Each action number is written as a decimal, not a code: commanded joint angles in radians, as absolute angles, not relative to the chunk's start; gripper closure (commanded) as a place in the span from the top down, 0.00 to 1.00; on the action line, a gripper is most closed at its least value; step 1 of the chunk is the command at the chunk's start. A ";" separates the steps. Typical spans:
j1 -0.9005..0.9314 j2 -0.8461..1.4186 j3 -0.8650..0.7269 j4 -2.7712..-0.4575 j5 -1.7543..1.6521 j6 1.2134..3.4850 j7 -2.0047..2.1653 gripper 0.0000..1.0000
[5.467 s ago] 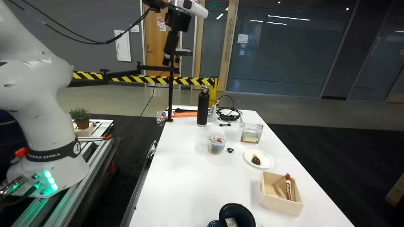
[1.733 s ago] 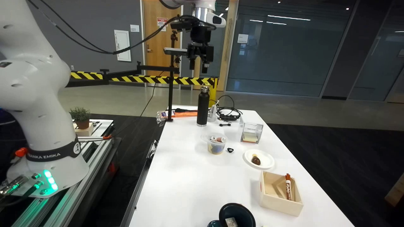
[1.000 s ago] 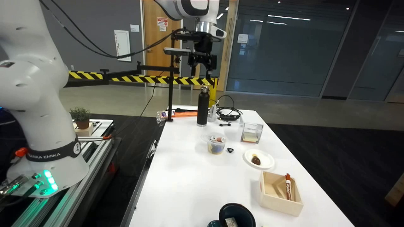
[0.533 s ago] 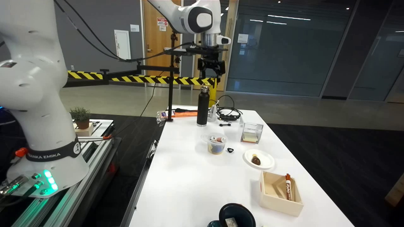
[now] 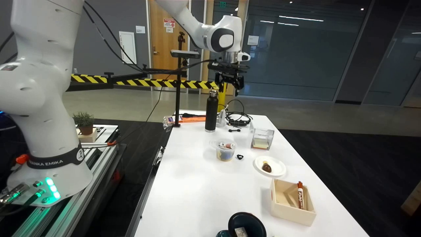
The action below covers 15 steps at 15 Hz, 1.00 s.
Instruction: Put the lid on the clear bowl.
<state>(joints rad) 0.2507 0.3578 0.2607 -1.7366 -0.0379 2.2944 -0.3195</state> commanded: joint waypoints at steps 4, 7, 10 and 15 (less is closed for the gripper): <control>0.266 0.544 0.255 -1.572 -0.087 2.247 -0.389 1.00; 0.288 0.623 0.243 -1.523 -0.114 2.267 -0.365 1.00; 0.296 0.679 0.227 -1.509 -0.133 2.277 -0.364 1.00; 0.254 0.750 0.216 -1.527 -0.137 2.361 -0.419 1.00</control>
<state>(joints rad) 0.2756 0.7000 0.2185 -1.5516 -0.1082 2.3110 -0.3870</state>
